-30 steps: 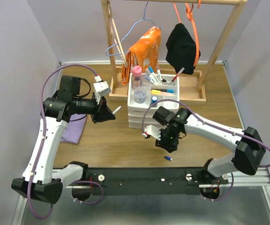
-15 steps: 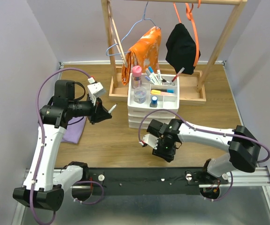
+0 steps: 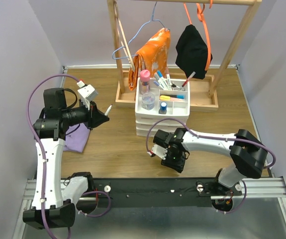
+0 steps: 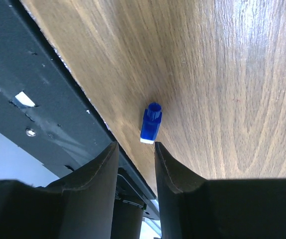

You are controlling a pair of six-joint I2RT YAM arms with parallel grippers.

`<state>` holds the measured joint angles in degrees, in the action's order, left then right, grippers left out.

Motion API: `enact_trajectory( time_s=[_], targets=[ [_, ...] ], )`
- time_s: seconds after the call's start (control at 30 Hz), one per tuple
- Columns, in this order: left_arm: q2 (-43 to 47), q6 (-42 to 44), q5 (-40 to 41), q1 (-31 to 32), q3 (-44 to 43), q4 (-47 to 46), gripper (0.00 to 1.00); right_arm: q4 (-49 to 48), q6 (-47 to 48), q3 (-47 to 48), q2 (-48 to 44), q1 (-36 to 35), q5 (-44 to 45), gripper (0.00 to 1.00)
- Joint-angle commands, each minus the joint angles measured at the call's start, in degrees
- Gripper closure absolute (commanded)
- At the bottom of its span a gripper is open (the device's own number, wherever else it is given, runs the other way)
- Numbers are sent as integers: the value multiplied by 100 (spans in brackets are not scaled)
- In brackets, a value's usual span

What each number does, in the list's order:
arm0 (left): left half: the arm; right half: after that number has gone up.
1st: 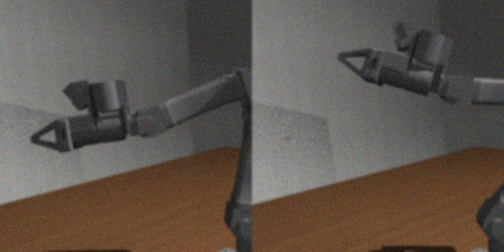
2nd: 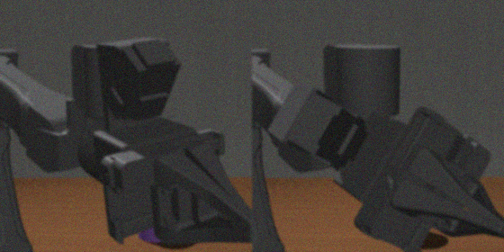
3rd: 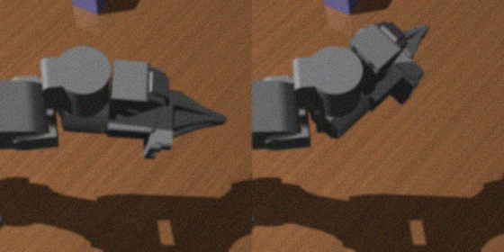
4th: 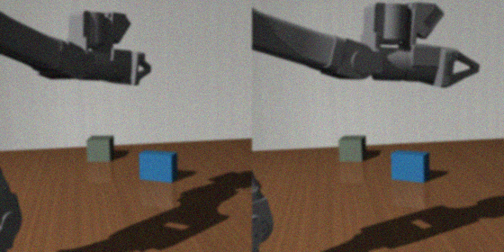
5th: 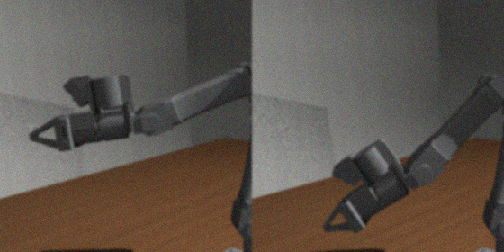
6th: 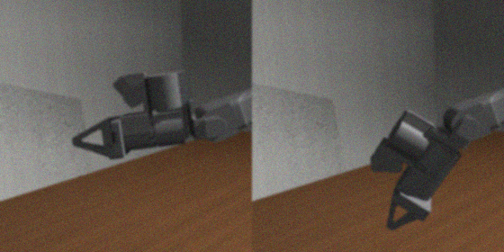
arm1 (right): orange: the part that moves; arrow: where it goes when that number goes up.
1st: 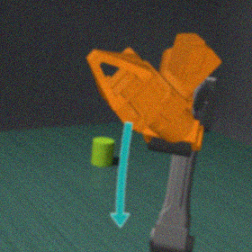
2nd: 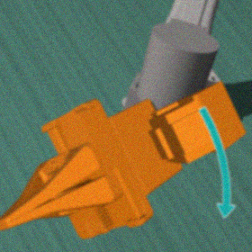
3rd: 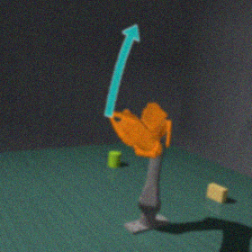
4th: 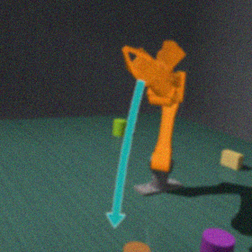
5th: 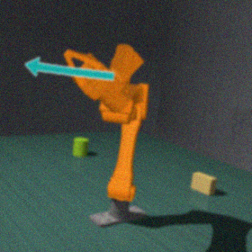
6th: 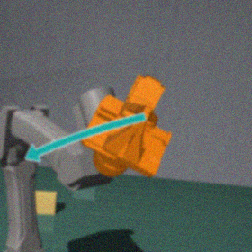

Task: Sort the stationery into containers
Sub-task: Pick up the pen cap at the corner of the board.

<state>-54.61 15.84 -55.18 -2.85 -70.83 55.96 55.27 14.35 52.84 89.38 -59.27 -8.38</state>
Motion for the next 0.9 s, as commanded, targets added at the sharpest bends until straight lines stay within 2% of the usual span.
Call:
enact_trajectory(
  time_s=[0.0, 0.47, 0.7, 0.87],
  targets=[
    [65, 165, -388, -294, 166, 11, 100, -112, -125, -81, 176, -32, 196, 58],
    [-234, 798, -1012, -1182, 166, 398, 100, -174, -222, -63, 606, -32, 381, 62],
    [-349, 965, -1162, -1341, 192, 477, 100, -209, -257, -55, 738, -41, 443, 67],
    [-366, 948, -1232, -1376, 245, 424, 100, -218, -292, 86, 896, -50, 460, 67]
  ],
)
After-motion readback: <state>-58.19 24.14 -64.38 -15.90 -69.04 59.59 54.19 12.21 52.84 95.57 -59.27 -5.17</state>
